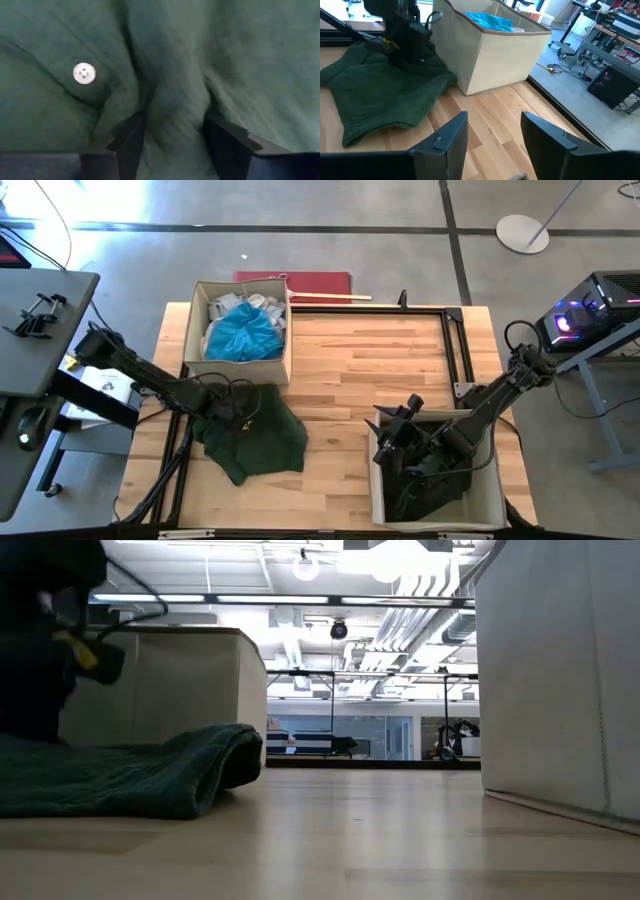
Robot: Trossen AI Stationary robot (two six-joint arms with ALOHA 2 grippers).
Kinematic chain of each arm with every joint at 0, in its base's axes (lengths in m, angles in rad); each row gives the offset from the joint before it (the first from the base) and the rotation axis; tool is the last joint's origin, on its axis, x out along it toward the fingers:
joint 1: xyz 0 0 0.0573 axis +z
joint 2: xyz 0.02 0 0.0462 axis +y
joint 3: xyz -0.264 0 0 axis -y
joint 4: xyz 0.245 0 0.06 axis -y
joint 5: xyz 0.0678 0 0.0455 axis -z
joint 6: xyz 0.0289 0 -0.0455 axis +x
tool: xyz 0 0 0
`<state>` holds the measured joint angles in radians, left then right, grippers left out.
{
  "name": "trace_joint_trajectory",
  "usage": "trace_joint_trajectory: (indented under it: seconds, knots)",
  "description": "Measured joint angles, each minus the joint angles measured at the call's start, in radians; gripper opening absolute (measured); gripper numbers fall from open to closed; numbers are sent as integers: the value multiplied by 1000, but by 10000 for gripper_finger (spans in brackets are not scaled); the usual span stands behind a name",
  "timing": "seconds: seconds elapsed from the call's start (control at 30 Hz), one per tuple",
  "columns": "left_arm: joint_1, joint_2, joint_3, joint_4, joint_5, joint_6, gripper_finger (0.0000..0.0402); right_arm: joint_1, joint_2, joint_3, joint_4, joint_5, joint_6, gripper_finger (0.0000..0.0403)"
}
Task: Sort clothes
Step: Put the green polo shirt into the bottom laundry organizer
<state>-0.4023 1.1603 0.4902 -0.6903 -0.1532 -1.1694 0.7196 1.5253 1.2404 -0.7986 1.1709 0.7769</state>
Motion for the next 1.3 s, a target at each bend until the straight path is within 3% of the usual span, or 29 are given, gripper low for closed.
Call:
trace_joint_trajectory:
  seconds: [0.13, 0.27, 0.37, 0.5, 0.57, 0.73, 0.87, 0.93, 1.03, 1.1, 1.3]
  knots:
    - [0, 59, -64, 120, -9, -7, 209, 0, 0, 0, 0, 0, 0, 172]
    - [-2, 89, -73, 178, -58, 21, 196, 0, 0, 0, -1, 6, -1, 172]
    - [-1, 90, -84, 240, -72, 95, 155, 0, 0, 0, -1, 6, -1, 172]
    - [0, 96, -91, 321, -56, 165, 58, 0, 0, 0, 0, 6, 0, 172]
    - [0, 98, -95, 430, -38, 242, 19, 0, 0, 0, 0, 6, 0, 172]
    - [19, 86, -95, 870, -23, 510, 10, -16, 0, 11, 40, 6, -88, 172]
    - [47, 27, -92, 1094, -15, 694, 5, -57, 0, 56, 206, -6, -308, 172]
    - [50, -22, -69, 1143, -19, 874, 4, -84, 0, 66, 319, -27, -453, 172]
    - [50, -77, -45, 1205, -73, 1147, 2, -140, 0, 68, 489, -120, -661, 173]
    - [52, -95, -39, 1265, -134, 1244, 2, -186, 0, 68, 562, -258, -765, 179]
    - [77, -120, -38, 1320, -166, 1347, 1, -349, 20, 68, 699, -662, -894, 236]
